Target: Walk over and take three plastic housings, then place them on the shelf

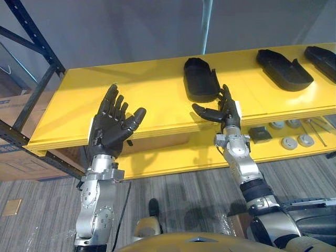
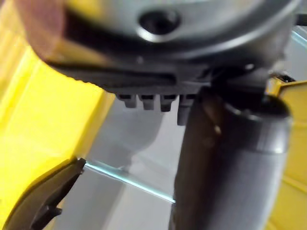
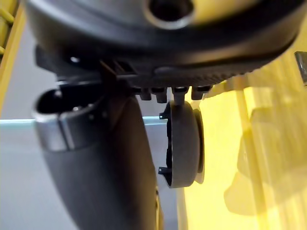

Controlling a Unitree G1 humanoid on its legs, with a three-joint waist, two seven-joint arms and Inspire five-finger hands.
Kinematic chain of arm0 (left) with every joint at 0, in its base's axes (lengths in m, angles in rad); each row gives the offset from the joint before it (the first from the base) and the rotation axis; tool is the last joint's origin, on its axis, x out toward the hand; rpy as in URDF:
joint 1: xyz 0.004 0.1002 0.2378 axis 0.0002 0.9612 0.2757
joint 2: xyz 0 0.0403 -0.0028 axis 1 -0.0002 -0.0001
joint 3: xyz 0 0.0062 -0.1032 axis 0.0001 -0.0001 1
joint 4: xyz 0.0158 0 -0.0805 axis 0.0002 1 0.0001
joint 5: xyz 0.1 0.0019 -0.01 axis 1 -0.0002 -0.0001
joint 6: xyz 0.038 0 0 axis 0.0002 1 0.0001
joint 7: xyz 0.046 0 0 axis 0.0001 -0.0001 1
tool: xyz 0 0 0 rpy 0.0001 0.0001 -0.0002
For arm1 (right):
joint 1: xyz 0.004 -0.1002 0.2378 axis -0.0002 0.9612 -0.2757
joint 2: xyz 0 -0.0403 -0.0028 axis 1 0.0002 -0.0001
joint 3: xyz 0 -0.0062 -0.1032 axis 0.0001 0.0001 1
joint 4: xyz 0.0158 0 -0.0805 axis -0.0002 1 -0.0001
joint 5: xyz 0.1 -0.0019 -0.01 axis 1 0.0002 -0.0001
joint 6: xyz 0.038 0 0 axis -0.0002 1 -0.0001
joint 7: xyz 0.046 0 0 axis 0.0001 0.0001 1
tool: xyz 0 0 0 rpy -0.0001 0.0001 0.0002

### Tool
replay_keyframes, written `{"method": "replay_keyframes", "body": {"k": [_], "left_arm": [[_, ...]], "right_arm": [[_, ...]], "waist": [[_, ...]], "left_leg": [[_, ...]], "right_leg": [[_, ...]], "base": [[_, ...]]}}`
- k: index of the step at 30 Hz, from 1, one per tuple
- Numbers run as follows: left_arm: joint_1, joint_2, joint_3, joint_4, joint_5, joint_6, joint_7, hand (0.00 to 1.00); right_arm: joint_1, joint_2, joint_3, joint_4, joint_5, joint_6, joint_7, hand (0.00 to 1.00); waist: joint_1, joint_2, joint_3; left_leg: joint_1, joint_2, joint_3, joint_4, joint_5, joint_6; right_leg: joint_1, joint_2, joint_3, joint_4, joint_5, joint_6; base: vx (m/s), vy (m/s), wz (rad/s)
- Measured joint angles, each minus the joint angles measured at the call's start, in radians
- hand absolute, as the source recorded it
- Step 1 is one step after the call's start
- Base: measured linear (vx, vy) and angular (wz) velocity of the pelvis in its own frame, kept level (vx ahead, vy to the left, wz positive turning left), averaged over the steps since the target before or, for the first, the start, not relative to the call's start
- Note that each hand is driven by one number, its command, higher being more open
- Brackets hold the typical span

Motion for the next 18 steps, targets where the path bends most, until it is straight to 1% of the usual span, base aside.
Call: {"method": "replay_keyframes", "body": {"k": [2,4,5,6,7,9,11,14,18], "left_arm": [[0.006,0.000,-0.006,0.000,-0.001,0.000,0.000,1.00],[0.018,0.000,-0.016,0.000,-0.001,-0.001,0.000,1.00],[0.029,0.000,-0.021,0.000,0.000,-0.001,0.000,1.00],[0.039,0.000,-0.024,0.000,0.000,-0.001,0.002,1.00],[0.041,0.000,-0.024,0.000,0.000,-0.001,0.003,1.00],[0.043,0.000,-0.024,0.000,0.000,-0.001,0.008,1.00],[0.042,0.000,-0.024,0.000,0.000,-0.001,0.009,1.00],[0.039,0.000,-0.025,0.000,0.001,-0.001,0.008,1.00],[0.032,0.000,-0.023,0.000,0.006,-0.001,0.003,1.00]], "right_arm": [[0.001,0.001,0.000,-0.006,-0.017,0.000,-0.013,1.00],[0.024,0.005,0.000,-0.060,-0.019,-0.002,-0.020,1.00],[0.060,0.010,0.000,-0.142,-0.018,-0.005,-0.018,1.00],[0.099,0.016,0.003,-0.230,-0.019,-0.022,-0.002,1.00],[0.113,0.018,0.008,-0.270,-0.019,-0.029,0.010,1.00],[0.124,0.021,0.031,-0.375,-0.018,-0.053,0.079,1.00],[0.123,0.020,0.059,-0.423,-0.017,-0.068,0.135,1.00],[0.123,0.020,0.109,-0.451,0.003,-0.068,0.204,1.00],[0.126,0.020,0.142,-0.451,0.003,-0.068,0.210,1.00]], "waist": [[-0.001,0.000,0.002],[-0.003,0.000,0.003],[-0.004,0.000,0.003],[-0.006,0.000,0.003],[-0.008,0.000,0.003],[-0.024,-0.001,0.003],[-0.028,-0.002,0.003],[-0.028,-0.008,0.001],[-0.024,-0.012,0.001]], "left_leg": [[0.000,0.000,0.001,0.000,0.000,0.000],[0.000,0.000,0.002,0.000,-0.001,-0.001],[0.001,0.000,0.004,0.000,-0.002,-0.002],[0.001,0.000,0.006,0.000,-0.004,-0.003],[0.002,0.000,0.007,0.000,-0.004,-0.004],[0.004,0.001,0.011,0.000,-0.006,-0.004],[0.011,0.002,0.020,0.000,-0.009,-0.005],[0.020,0.004,0.031,0.000,-0.014,-0.009],[0.019,0.003,0.035,0.000,-0.015,-0.007]], "right_leg": [[0.000,0.000,0.001,0.000,0.000,0.000],[0.000,0.000,0.002,-0.002,0.000,0.000],[0.000,0.000,0.003,-0.003,0.000,0.000],[0.000,0.000,0.003,-0.006,0.000,0.000],[0.000,0.000,0.004,-0.006,0.000,0.000],[0.000,0.000,0.009,-0.010,0.001,0.001],[0.000,0.000,0.018,-0.011,0.002,0.002],[0.004,0.001,0.026,-0.015,0.001,0.002],[0.005,0.000,0.025,-0.018,0.001,0.002]], "base": [[0.00,0.000,0.00],[0.00,0.000,0.00],[0.00,-0.010,-0.04],[0.00,-0.005,-0.04],[0.00,0.000,-0.05],[0.00,0.000,-0.06],[0.00,-0.003,-0.13],[0.00,-0.028,-0.11],[0.00,-0.008,0.00]]}}
